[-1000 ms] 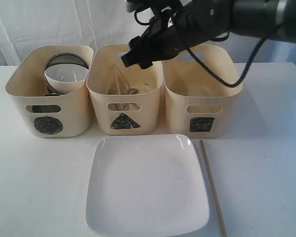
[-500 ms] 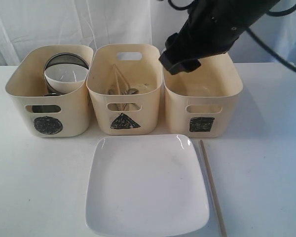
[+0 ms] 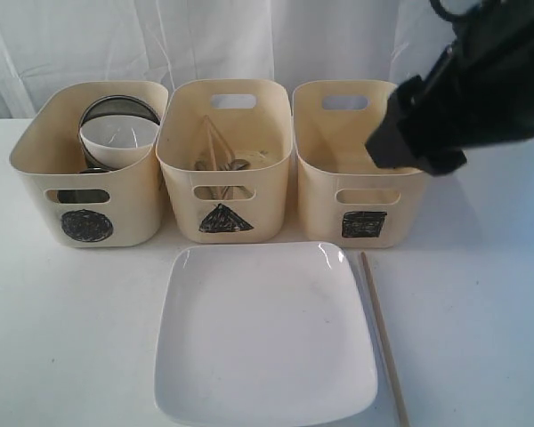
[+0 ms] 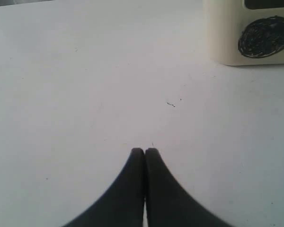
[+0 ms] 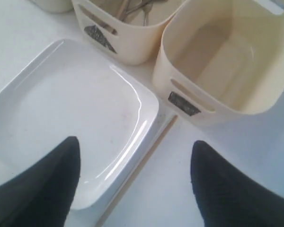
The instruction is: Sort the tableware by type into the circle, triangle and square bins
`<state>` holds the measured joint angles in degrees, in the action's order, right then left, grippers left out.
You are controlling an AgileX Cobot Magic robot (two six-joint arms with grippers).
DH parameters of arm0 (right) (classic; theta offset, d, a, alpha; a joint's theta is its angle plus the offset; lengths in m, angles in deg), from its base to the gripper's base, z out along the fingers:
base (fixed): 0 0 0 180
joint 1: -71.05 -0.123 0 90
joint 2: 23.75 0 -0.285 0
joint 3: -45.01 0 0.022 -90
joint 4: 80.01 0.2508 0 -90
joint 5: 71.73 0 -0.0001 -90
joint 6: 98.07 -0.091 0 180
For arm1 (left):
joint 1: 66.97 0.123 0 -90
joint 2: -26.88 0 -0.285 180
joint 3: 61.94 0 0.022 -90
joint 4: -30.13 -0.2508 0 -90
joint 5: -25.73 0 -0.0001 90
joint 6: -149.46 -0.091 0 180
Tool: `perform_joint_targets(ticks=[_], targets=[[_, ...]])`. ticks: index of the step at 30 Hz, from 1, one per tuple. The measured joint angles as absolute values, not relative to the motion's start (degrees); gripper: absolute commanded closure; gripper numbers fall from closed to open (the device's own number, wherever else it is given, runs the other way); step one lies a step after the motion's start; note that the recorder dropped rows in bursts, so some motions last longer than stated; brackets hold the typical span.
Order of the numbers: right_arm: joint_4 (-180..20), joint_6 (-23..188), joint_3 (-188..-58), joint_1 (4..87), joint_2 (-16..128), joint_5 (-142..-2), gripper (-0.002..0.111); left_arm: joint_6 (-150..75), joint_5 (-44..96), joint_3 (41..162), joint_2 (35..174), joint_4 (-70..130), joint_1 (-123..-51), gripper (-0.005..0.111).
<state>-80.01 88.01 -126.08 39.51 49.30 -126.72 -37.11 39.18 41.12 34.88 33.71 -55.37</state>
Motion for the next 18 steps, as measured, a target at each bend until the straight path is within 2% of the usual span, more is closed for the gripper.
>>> perform_joint_targets(ticks=[9, 18], targets=[[-80.0, 85.3, -106.8, 39.5, 38.7, -117.3, 0.046, -37.1, 39.2, 41.1, 34.9, 33.7, -55.4, 0.107], [-80.0, 83.1, -88.7, 39.5, 39.3, -100.8, 0.046, -37.1, 39.2, 41.1, 34.9, 33.7, -55.4, 0.107]])
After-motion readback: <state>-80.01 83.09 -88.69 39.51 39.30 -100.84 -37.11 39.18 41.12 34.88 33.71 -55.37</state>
